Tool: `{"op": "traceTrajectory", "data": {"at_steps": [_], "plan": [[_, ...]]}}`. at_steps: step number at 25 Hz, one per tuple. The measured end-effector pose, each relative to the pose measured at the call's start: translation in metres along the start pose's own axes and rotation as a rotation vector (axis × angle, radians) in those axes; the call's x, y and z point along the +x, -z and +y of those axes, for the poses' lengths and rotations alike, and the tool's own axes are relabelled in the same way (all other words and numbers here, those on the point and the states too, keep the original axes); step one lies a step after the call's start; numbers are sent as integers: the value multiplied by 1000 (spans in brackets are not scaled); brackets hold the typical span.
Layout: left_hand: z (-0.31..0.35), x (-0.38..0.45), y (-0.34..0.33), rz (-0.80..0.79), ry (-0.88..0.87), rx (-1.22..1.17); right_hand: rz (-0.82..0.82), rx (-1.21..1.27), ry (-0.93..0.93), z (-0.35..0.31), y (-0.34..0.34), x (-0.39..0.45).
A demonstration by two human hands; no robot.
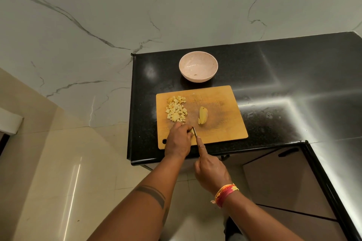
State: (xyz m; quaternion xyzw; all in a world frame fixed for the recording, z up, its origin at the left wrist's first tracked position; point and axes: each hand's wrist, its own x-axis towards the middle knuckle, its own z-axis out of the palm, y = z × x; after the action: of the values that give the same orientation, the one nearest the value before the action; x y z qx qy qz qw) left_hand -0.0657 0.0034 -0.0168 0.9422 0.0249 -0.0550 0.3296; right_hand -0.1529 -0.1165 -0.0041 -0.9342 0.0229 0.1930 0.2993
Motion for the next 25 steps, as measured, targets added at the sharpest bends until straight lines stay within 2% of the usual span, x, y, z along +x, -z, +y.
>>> {"op": "traceTrajectory", "data": {"at_steps": [8, 15, 25], "plan": [[2, 0, 0, 13, 3, 38, -34, -152, 5, -2, -3, 11], [1, -1, -1, 21, 16, 39, -59, -133, -27, 10, -9, -27], [4, -6, 3, 65, 71, 14, -38, -54, -8, -7, 1, -3]]}}
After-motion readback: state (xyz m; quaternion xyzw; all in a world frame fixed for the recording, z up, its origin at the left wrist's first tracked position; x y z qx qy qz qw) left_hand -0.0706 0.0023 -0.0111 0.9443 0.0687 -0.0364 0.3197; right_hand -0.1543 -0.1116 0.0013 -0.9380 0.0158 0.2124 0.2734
